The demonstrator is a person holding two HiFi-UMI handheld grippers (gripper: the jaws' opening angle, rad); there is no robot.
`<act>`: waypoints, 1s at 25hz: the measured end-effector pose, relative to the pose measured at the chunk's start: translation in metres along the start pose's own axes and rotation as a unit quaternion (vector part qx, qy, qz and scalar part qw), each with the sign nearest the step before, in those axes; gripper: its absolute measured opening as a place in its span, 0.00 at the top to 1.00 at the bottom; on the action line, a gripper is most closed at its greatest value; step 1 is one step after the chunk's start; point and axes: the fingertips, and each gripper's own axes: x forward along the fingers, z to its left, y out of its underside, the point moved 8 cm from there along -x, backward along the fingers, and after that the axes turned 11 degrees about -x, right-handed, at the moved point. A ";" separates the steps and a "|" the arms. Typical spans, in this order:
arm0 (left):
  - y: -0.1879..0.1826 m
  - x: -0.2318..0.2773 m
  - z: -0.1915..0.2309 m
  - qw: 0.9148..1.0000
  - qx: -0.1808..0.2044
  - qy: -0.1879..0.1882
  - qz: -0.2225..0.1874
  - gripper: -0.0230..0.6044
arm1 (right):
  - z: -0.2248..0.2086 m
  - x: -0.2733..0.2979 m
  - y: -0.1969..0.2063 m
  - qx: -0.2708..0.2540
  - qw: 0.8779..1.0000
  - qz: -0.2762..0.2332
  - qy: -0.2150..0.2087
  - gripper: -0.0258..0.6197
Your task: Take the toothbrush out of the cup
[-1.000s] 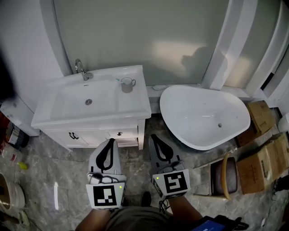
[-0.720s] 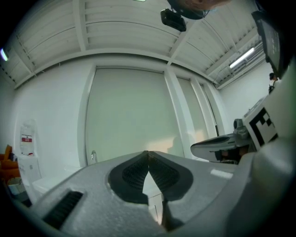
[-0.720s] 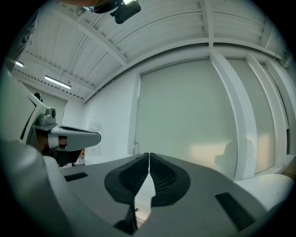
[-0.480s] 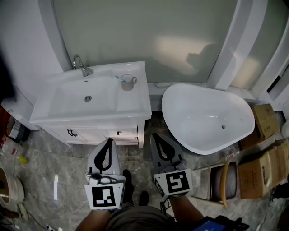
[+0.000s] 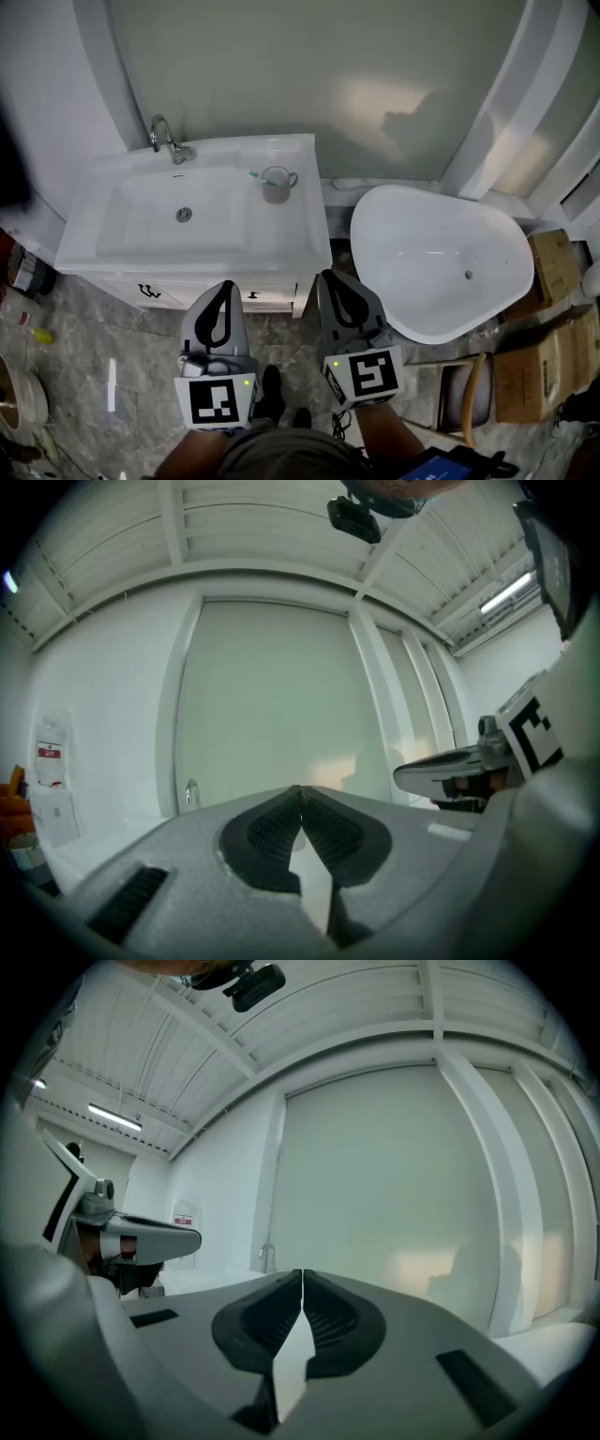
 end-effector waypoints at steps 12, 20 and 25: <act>-0.028 0.076 0.063 0.999 -0.003 0.025 -0.036 0.94 | -0.008 0.088 -0.030 -0.022 0.999 -0.016 0.032 0.94; -0.020 0.106 0.079 0.999 -0.010 0.037 -0.028 0.94 | -0.011 0.116 -0.025 -0.029 0.999 -0.006 0.039 0.94; -0.018 0.127 0.083 0.999 -0.010 0.040 -0.020 0.94 | -0.020 0.134 -0.017 -0.023 0.999 -0.004 0.039 0.94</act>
